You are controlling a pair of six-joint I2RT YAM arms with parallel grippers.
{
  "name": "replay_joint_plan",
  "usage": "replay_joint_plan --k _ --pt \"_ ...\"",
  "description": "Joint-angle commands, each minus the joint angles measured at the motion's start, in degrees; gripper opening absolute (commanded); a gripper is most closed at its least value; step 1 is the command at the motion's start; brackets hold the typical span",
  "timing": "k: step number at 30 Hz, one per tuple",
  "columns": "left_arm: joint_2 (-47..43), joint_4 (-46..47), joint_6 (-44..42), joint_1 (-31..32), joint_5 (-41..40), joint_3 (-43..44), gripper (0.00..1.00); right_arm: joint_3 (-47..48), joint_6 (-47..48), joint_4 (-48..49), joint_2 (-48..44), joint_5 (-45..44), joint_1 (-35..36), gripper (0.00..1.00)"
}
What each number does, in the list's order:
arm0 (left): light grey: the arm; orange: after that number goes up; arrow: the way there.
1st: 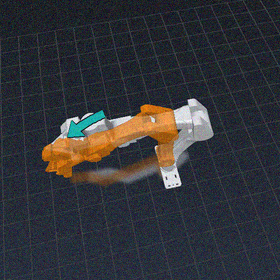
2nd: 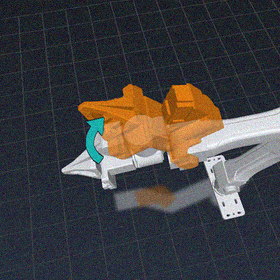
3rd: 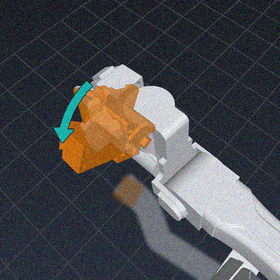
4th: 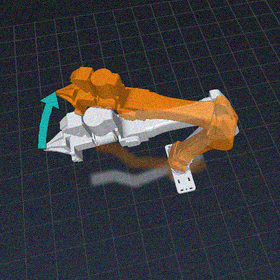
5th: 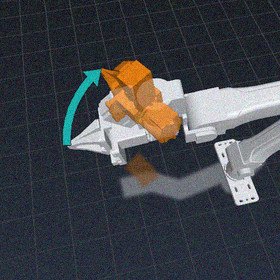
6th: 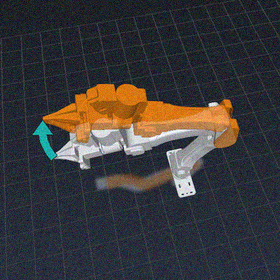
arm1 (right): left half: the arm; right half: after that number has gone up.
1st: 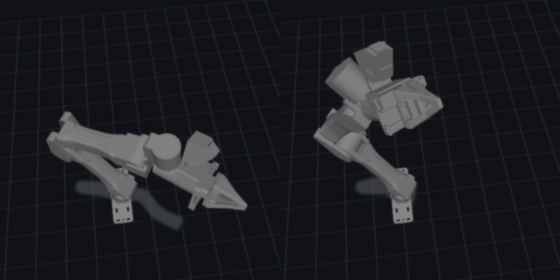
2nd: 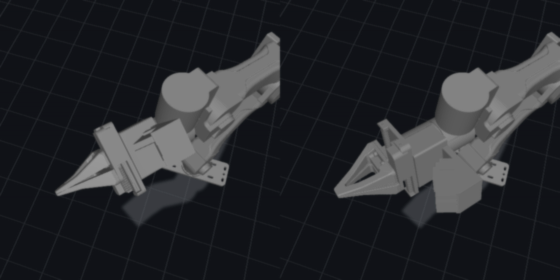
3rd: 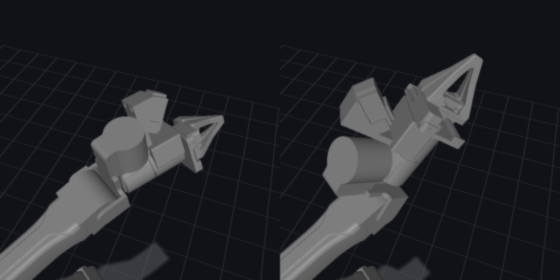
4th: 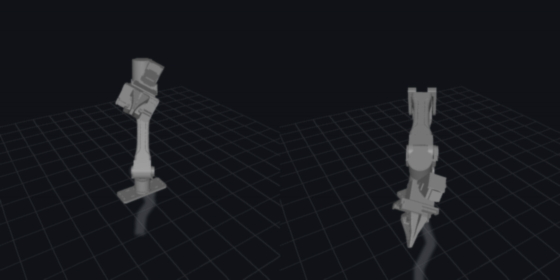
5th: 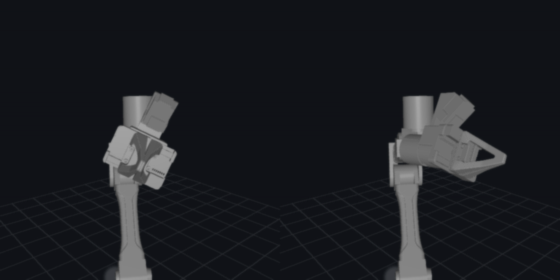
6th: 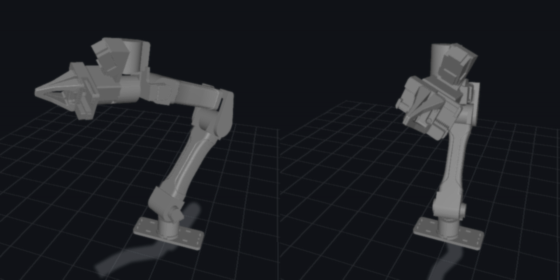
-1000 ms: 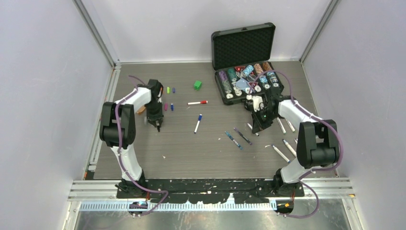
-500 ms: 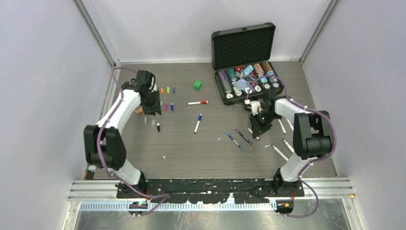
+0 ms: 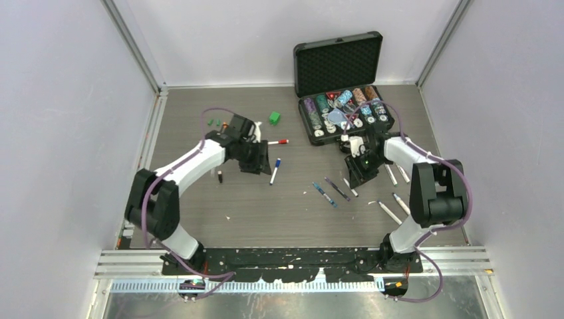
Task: Open the pen caps
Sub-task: Place the pen at the center of the board, then pick up the pen from the center of the board.
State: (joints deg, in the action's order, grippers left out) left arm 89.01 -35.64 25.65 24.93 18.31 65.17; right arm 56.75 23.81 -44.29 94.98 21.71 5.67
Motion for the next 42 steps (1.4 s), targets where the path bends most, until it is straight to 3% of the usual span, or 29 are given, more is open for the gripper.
replay_joint_plan --k 1,3,9,15,24,28,34,39,42 --pt "6.42 4.72 2.77 4.86 -6.18 2.70 0.49 1.74 0.21 -0.34 -6.84 1.77 0.23 0.39" --pt "9.42 4.49 3.17 6.86 -10.59 4.46 0.53 1.70 0.47 -0.81 -8.35 3.51 0.25 0.40" --pt "16.92 2.07 3.09 9.73 -17.86 10.47 0.51 1.83 0.80 -1.94 -11.81 8.17 0.24 0.40" --pt "23.44 -0.88 1.61 10.29 -20.12 16.44 0.34 1.96 -0.43 -2.08 -16.07 12.09 0.29 0.40" --pt "29.49 -6.01 0.45 10.85 -22.28 21.02 0.19 2.09 -1.81 -1.72 -19.93 14.85 0.26 0.40" --pt "29.20 -6.00 0.47 10.96 -22.31 20.32 0.02 2.75 -2.31 -1.77 -20.97 16.61 0.30 0.40" --pt "18.30 -1.00 2.81 11.37 -20.43 13.83 0.00 4.16 -3.06 -1.36 -22.20 25.68 1.73 0.41" --pt "-0.79 18.61 12.69 11.37 -11.53 -0.06 0.00 -0.68 -15.95 13.88 -21.33 32.35 8.24 0.47" --pt "-8.88 37.50 22.76 11.80 -7.36 -11.00 0.00 -2.87 -26.10 23.81 -19.89 35.87 11.68 0.51"
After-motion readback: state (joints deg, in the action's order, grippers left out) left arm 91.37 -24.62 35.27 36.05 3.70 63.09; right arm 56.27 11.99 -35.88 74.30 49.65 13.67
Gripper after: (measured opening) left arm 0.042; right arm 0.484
